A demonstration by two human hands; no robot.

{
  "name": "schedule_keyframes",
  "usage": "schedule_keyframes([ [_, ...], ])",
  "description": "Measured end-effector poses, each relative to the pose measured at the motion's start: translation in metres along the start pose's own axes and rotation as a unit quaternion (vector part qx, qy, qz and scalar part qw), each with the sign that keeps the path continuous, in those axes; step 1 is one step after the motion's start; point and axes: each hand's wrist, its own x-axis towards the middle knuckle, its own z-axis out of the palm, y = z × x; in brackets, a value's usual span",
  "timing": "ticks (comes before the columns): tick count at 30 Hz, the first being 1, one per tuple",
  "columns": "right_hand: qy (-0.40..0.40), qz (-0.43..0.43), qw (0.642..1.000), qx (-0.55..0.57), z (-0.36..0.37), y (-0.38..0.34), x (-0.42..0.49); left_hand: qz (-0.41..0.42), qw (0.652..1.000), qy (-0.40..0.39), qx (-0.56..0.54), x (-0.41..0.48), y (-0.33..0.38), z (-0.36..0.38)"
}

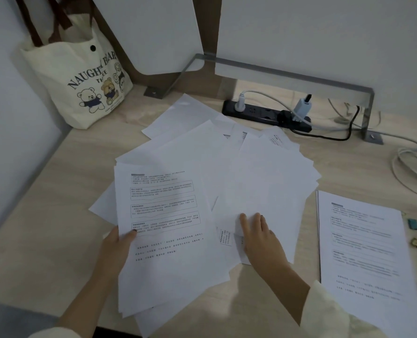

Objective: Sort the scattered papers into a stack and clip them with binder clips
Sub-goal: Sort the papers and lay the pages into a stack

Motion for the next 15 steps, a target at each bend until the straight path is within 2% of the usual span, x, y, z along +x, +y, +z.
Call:
schedule_keyframes([
  [5, 0.039, 0.005, 0.996, 0.082, -0.006, 0.009, 0.001, -0.007, 1.0, 0.004, -0.025, -0.002, -0.004, 0.0],
  [9, 0.066, 0.074, 0.985, 0.142, -0.018, 0.022, -0.002, -0.015, 0.999, -0.006, -0.047, -0.004, -0.004, 0.001],
  [12, 0.124, 0.145, 0.963, 0.19, -0.044, 0.025, -0.005, -0.022, 0.998, -0.007, -0.057, -0.003, -0.004, 0.0],
  [15, 0.195, 0.145, 0.928, 0.281, -0.083, 0.026, -0.009, -0.024, 0.997, -0.024, -0.071, -0.005, -0.002, -0.001],
])
